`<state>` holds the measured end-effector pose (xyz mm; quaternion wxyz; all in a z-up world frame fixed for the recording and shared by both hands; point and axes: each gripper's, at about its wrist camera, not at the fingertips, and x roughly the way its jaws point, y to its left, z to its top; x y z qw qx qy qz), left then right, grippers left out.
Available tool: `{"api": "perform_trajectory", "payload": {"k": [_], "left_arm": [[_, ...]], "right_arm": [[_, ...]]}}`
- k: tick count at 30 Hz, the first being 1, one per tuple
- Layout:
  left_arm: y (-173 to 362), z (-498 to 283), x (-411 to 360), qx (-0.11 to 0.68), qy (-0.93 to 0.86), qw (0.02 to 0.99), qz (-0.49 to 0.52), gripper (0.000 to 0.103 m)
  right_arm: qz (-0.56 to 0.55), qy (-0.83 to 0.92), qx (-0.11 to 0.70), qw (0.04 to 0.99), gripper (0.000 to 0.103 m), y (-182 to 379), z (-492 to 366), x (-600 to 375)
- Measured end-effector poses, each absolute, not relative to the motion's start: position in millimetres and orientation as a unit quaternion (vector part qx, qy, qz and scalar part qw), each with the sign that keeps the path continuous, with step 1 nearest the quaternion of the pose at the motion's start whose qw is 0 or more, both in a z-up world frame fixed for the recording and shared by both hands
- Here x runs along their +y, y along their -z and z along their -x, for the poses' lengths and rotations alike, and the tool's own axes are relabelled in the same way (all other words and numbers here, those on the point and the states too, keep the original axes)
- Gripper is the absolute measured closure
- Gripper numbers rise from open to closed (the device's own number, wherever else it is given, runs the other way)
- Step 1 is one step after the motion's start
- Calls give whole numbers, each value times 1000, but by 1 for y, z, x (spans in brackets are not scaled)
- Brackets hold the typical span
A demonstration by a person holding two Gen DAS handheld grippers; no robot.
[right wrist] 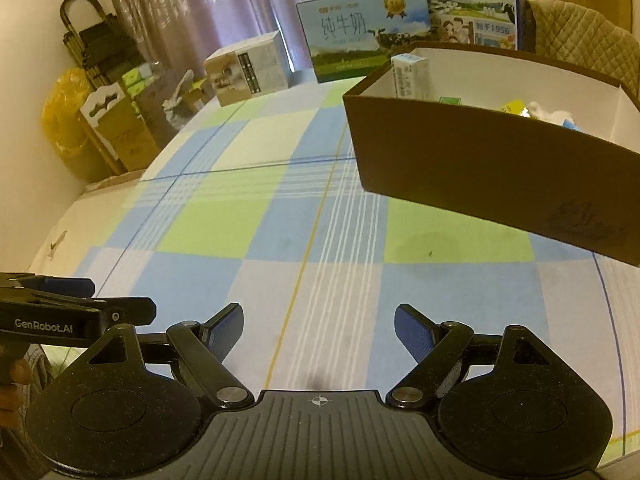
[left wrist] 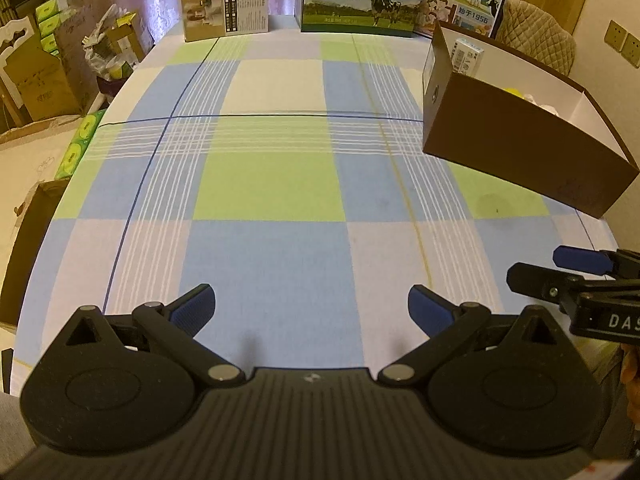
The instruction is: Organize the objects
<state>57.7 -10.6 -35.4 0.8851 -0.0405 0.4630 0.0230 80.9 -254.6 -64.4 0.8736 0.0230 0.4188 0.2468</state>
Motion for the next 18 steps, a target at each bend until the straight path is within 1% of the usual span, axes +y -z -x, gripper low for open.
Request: {"api": "perform_trajectory", "payload": {"k": [18], "left_arm": [[34,-50,-6,462,-34,885,44,2]], "right_arm": [[-7,-249,424,871,23,68,-79,-252]]}}
